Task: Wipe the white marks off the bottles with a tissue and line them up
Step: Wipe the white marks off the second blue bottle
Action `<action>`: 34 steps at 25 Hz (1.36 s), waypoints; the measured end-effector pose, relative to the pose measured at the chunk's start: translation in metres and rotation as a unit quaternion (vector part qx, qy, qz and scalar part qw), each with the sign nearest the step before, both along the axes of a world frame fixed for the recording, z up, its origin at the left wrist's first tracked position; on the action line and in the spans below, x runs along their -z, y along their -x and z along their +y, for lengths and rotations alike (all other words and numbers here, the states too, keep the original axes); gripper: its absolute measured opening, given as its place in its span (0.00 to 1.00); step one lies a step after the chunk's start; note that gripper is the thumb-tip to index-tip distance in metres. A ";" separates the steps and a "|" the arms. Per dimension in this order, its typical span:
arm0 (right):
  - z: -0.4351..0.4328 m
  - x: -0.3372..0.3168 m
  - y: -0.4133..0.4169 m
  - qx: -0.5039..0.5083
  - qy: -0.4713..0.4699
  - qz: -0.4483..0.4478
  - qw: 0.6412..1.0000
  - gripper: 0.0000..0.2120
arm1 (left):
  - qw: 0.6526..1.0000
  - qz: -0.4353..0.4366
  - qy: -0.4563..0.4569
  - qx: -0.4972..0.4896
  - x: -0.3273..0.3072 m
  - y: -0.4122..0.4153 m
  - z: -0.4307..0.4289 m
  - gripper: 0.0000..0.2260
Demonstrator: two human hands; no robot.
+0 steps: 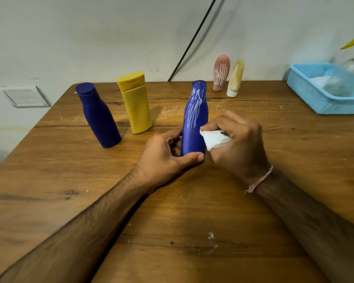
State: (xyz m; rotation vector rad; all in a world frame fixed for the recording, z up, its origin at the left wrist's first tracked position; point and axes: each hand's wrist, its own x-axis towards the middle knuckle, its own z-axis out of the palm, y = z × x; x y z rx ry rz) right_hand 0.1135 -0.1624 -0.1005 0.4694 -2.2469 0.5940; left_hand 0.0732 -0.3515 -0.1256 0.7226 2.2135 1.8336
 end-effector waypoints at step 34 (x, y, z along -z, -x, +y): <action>0.004 -0.010 0.000 0.083 0.011 0.107 0.991 0.14 | 1.000 -0.010 0.017 0.002 -0.007 -0.004 -0.003 0.24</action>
